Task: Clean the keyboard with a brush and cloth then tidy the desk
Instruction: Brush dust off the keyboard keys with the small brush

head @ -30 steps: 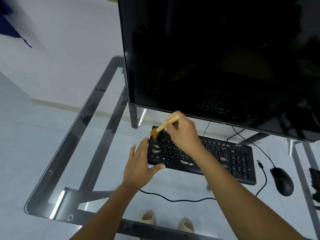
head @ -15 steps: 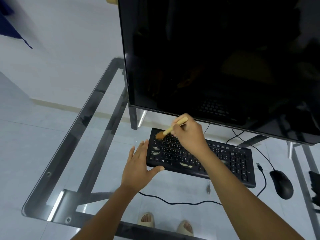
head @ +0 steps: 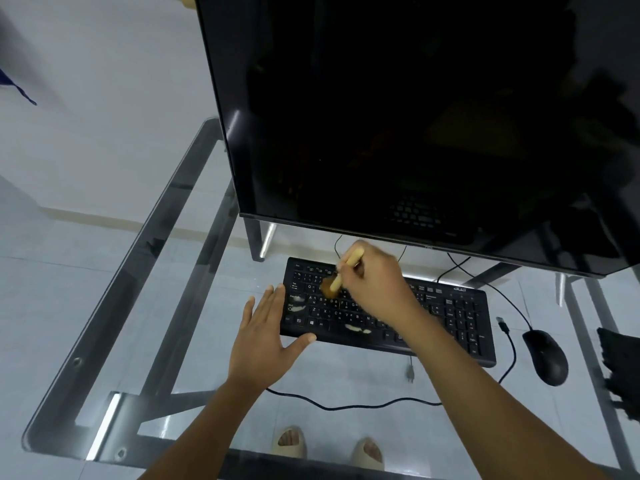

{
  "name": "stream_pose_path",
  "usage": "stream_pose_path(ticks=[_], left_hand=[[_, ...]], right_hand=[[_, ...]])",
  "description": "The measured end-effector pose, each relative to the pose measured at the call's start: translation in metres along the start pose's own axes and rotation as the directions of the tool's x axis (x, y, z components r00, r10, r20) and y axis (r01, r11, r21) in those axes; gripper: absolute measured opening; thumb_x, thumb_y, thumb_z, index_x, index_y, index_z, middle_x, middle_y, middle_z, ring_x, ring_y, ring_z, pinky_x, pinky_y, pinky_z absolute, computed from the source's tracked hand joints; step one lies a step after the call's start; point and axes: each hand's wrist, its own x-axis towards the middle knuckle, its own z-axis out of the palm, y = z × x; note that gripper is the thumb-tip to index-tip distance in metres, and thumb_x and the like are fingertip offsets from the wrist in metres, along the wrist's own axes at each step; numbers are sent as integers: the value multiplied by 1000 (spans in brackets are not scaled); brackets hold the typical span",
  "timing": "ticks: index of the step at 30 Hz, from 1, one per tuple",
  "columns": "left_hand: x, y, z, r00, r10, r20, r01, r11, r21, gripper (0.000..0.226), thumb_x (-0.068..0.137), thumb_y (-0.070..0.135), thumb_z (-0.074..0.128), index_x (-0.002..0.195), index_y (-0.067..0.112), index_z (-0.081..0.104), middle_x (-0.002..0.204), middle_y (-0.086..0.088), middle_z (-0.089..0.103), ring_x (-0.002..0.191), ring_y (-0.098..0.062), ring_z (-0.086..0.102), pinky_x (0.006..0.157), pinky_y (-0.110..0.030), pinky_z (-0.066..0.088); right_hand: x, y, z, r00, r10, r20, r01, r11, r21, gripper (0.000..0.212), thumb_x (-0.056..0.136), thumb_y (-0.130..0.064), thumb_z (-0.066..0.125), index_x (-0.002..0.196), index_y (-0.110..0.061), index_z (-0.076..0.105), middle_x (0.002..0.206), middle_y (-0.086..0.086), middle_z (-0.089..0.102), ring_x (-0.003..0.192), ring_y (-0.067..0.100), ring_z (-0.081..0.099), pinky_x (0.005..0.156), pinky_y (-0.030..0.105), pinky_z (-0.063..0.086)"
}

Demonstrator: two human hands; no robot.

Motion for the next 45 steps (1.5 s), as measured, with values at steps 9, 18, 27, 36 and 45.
stream_pose_path(ticks=[9,18,27,36,45], left_hand=[[-1,0,1,1000,-15,27,14,1000,27,104,78,80,46,152,14,17,157,-1,26,146,-6,5,121,-33,0],[-1,2,1,999,-10,51,7,999,47,106,77,83,41,152,12,16,158,-3,23,147,-10,4,121,-37,2],[12,51,4,970,233,68,-241,961,138,82,91,62,43,148,6,27,158,-8,21,148,-20,7,117,-43,12],[21,58,23,945,255,205,-281,953,110,81,93,62,38,151,10,17,160,-4,15,148,-13,-1,119,-36,7],[22,64,25,956,255,145,-277,948,159,88,88,68,42,148,6,27,156,-7,26,148,-17,11,119,-40,9]], right_hand=[[-46,-2,20,997,-48,68,40,992,120,6,93,-18,62,87,-16,62,69,-16,62,64,-3,62,56,9,44],[-42,20,7,995,92,-27,-88,990,113,8,93,-19,61,86,-21,61,65,-12,64,59,6,64,50,16,49],[-17,30,-20,987,136,-86,-125,984,129,6,94,-17,59,89,-14,61,64,-12,66,65,11,68,62,33,58],[-15,56,-39,943,203,-264,-166,974,154,10,94,-12,58,88,-19,60,75,-8,67,67,10,67,59,26,55],[-29,70,-46,911,228,-344,-180,970,165,9,93,-17,61,84,-18,59,70,-7,65,62,4,62,59,19,48]])
